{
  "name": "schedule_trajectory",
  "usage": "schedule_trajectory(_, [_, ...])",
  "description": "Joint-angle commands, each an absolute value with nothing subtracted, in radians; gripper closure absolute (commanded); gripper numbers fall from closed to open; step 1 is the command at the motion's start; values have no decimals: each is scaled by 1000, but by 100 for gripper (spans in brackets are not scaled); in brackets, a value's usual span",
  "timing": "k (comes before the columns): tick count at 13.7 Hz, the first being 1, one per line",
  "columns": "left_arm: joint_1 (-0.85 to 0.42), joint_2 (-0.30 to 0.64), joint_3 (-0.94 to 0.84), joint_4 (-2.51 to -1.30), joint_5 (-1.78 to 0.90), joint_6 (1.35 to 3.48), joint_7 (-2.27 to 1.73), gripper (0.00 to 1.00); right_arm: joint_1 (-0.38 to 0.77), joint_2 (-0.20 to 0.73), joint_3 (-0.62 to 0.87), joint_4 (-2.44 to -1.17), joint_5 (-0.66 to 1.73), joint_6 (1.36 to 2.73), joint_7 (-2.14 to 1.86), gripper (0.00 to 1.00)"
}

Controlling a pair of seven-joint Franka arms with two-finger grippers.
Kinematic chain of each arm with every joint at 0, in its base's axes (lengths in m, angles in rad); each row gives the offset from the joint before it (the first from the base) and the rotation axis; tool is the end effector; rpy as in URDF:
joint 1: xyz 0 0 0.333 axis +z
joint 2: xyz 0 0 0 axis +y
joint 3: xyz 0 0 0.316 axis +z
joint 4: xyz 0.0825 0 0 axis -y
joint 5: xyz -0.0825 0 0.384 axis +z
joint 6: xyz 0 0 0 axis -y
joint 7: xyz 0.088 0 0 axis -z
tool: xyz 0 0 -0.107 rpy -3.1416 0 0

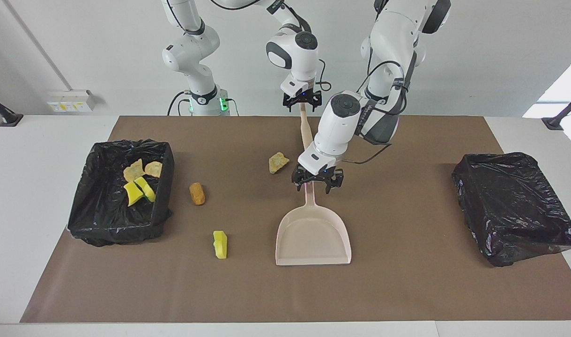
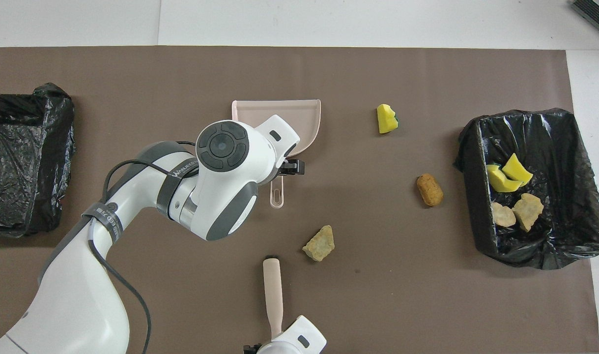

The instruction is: Sweep and dump trash in bin

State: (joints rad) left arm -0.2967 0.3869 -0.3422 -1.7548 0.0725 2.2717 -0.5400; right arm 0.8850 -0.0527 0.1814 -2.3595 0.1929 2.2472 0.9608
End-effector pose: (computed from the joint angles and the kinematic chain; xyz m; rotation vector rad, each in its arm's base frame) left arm 0.5461 -0.3773 0.3748 2.9939 -0.1623 0.1366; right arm 0.2309 0.4295 0.3441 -3.1110 0.0318 0.2306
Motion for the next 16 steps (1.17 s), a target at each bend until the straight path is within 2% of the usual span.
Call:
schedule_trajectory(1, [-316,417,-334,-1753,123,2312,-569,0,900,-63,179,-2379,218,2276,962,0])
schedule_trajectory(2, [-316,425,-334,-1753,123,2315,-569,2,902,-57,179,-2379,218,2276,962,0])
schedule_trajectory(5, [-316,426,-334,-1755,123,2309,-568,23,907,-38,179,-2379,218,2276,966,14])
schedule_trajectory(6, [-316,426,-334,-1755,123,2307,-568,34,907,-38,181,-2379,218,2276,966,20])
schedule_trajectory(7, [-316,426,-334,-1755,124,2307,-568,47,907,-38,181,-2379,218,2275,968,29])
schedule_trajectory(8, [-316,426,-334,-1755,124,2303,-566,67,907,-40,181,-2379,218,2273,966,45])
schedule_trajectory(10, [-310,423,-334,-1753,124,2295,-558,100,907,-37,181,-2375,218,2272,962,87])
schedule_trajectory(11, [-305,417,-334,-1752,124,2292,-555,100,907,-35,181,-2367,218,2270,965,100])
schedule_trajectory(16, [-250,344,-324,-1743,124,2148,-282,100,891,-26,179,-2339,218,2258,962,100])
